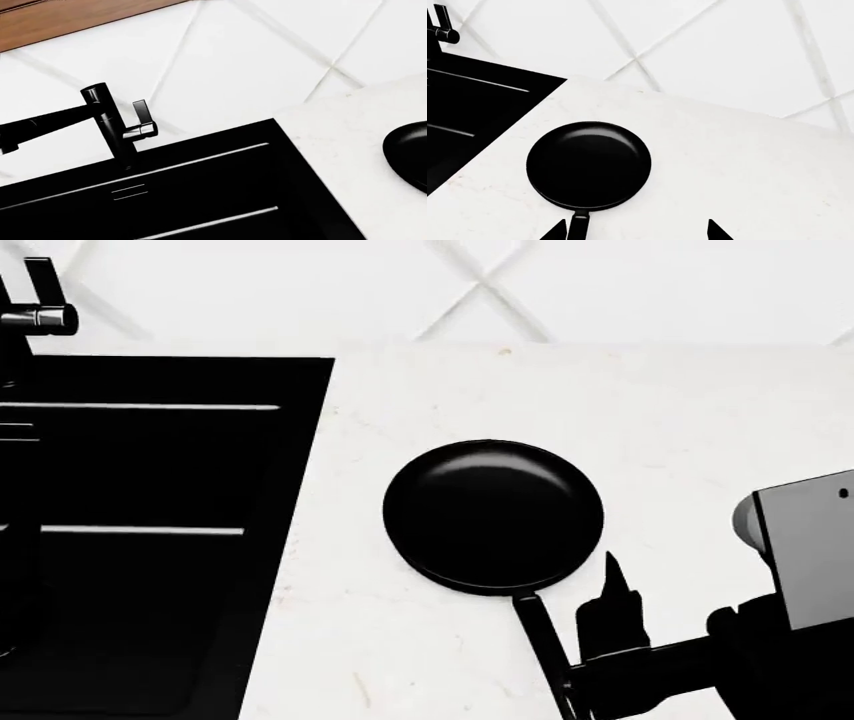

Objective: Pick the pan and sponge and place them into the sink. Then turn on the water.

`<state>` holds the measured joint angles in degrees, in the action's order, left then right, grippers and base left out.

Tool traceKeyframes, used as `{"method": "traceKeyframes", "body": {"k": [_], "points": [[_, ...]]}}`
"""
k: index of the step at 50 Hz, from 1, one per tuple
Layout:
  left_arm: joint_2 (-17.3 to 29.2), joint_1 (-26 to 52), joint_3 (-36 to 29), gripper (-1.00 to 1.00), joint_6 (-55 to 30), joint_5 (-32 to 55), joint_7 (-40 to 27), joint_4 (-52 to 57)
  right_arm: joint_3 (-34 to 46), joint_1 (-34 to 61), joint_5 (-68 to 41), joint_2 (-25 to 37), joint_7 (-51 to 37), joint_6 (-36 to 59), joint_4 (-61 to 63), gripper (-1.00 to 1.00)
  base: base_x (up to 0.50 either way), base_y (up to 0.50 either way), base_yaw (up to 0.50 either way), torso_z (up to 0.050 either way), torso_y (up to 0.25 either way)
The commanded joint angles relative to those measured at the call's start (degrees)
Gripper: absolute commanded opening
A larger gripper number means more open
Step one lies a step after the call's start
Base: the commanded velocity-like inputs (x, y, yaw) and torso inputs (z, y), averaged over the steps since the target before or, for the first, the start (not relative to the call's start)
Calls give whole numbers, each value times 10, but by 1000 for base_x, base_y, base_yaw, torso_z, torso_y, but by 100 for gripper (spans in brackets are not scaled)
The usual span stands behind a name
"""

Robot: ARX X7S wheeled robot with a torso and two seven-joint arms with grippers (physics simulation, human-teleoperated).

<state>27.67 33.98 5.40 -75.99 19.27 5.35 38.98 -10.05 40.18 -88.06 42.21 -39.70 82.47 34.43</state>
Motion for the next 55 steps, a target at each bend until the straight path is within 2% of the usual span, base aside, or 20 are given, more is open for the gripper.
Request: {"method": "traceKeyframes", "body": {"k": [1,16,23,28,33,34,36,38,43,44,47,55], "points": [[-4,0,-4,100,10,0,-3,-2,9,0,-8,1,-6,-9,-3,100,191,0,0,0,0],[-8,-13,-12,100,22,-3,-10,-7,11,-9,-26,11,-18,-23,-6,100,159,0,0,0,1],[0,-19,-3,100,29,1,-2,-10,51,14,-116,19,-105,-27,-53,100,1,0,0,0,0],[4,-21,4,100,30,3,1,-10,116,35,-197,9,-171,-44,-108,100,0,0,0,0,0],[3,-24,3,100,32,3,-1,-11,132,26,-144,-23,-134,-41,-129,100,0,0,0,0,0],[21,-33,29,100,35,13,19,-11,133,23,-131,-28,-124,-41,-131,100,0,0,0,0,0],[6,-23,10,100,30,7,2,-11,144,18,-95,-39,-102,-39,-138,100,0,0,0,0,0],[7,-26,10,100,31,7,3,-10,184,37,-101,-43,-141,-19,-173,100,0,0,0,0,0],[-4,-21,-5,100,32,3,-9,-13,197,41,-68,-65,-115,-32,-199,100,0,0,0,0,0],[7,-24,8,100,33,8,3,-14,198,41,-59,-66,-107,-34,-201,100,0,0,0,0,0],[-5,-24,-6,100,33,2,-11,-12,211,43,-28,-72,-87,-39,-216,100,0,0,0,0,0],[6,-39,10,100,44,7,0,-16,239,68,27,-101,-39,-61,-257,100,0,0,0,0,0]]}}
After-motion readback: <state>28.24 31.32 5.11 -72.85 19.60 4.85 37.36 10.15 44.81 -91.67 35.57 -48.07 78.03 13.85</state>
